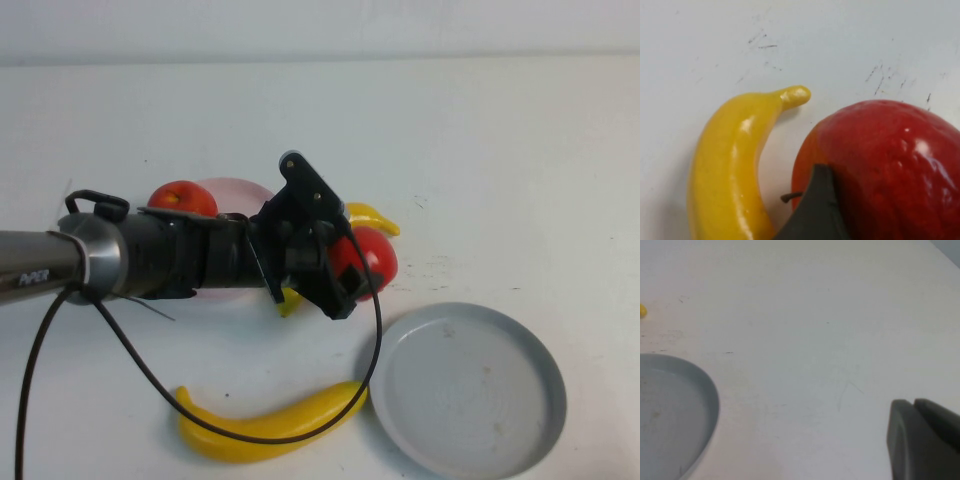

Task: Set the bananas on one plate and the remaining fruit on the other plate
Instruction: Put one type of fruit in the left plate

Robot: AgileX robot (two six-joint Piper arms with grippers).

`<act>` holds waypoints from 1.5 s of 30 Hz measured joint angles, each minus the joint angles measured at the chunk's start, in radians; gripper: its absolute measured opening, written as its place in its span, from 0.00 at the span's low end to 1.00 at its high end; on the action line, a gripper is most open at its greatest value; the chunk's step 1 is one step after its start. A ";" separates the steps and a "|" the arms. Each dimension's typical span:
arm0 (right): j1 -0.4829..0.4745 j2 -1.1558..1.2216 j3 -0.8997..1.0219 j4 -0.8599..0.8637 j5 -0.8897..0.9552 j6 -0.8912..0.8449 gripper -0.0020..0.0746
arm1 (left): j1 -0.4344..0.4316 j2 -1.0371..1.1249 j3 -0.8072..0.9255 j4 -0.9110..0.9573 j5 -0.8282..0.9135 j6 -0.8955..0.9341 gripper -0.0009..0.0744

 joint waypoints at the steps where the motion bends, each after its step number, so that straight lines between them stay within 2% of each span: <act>1: 0.000 0.000 0.000 0.000 0.000 0.000 0.01 | 0.000 0.000 0.000 0.000 0.000 0.000 0.76; 4: 0.000 0.000 0.000 0.000 0.000 0.000 0.01 | 0.000 0.000 -0.001 0.000 0.000 0.002 0.71; 18: 0.000 0.000 0.000 0.000 0.000 0.000 0.01 | 0.000 -0.010 -0.001 0.002 -0.014 0.002 0.71; 26: 0.000 0.000 0.000 0.000 0.000 0.000 0.01 | 0.000 -0.125 -0.001 0.004 -0.088 -0.087 0.70; 28: 0.000 0.000 0.000 0.000 0.000 0.000 0.01 | 0.000 -0.159 -0.001 0.004 -0.136 -0.137 0.70; 32: 0.000 0.000 0.000 0.000 0.000 0.000 0.01 | 0.000 -0.208 -0.001 -0.002 -0.346 -0.298 0.70; 36: 0.000 0.000 0.000 0.000 0.000 0.000 0.01 | 0.000 -0.198 -0.001 -0.011 -0.501 -0.350 0.70; 45: 0.000 0.000 0.000 0.000 0.000 0.000 0.01 | 0.000 -0.132 -0.001 -0.020 -0.580 -0.416 0.70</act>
